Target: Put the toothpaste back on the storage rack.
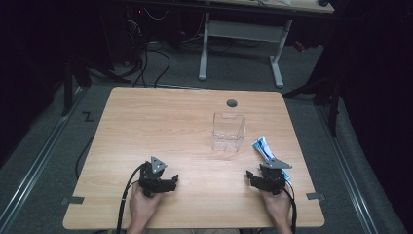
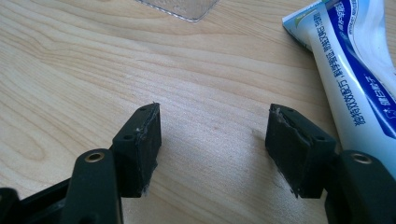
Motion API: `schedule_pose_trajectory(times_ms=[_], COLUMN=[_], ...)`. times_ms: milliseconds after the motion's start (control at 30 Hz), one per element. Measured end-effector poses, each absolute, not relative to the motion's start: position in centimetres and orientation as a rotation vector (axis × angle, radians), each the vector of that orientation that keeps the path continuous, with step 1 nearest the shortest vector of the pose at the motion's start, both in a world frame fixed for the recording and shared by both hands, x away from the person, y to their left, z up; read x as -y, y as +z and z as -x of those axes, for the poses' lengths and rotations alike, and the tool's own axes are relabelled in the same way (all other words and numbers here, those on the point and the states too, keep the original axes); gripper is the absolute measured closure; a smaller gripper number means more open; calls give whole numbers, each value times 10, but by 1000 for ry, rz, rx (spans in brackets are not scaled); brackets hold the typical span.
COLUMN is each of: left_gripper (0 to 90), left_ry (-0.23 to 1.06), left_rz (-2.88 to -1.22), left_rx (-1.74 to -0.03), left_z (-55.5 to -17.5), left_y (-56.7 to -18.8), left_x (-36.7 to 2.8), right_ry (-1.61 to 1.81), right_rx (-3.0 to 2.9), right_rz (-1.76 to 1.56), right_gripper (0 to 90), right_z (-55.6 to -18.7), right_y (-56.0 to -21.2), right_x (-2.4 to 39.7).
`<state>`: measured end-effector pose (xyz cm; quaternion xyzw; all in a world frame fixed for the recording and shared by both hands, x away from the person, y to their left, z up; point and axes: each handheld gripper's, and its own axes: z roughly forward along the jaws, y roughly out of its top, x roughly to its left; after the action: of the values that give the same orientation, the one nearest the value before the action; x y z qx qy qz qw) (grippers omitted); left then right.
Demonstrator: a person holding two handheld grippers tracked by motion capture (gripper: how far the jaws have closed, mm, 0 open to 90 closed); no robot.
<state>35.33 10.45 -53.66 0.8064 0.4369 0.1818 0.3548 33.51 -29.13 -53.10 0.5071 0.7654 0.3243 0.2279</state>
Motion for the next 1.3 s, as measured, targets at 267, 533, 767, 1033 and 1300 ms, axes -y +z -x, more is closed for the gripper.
schedule_pose_trajectory(times_ms=[267, 533, 767, 1033, 1300], left_gripper=[157, 157, 157, 157, 157], left_ry=[468, 470, 470, 470, 469], left_rz=[-2087, -2086, -2086, -2086, -2085], left_rx=[-1128, -1128, -1127, -1128, -1129], left_z=[-353, -353, -353, -353, -353], left_y=[-536, -536, -536, -536, -536], left_x=[-105, -105, -104, -104, -104], right_ry=[893, 893, 894, 883, 875], right_rx=[-2109, -2109, -2115, -2075, -2073], right_rz=[-1396, -1399, -1399, -1440, -1476], right_gripper=[357, 353, 317, 368, 416], right_z=[-335, -335, -334, -331, -328], right_y=[-531, -531, -531, -531, -527], right_x=[291, 291, 290, 289, 294])
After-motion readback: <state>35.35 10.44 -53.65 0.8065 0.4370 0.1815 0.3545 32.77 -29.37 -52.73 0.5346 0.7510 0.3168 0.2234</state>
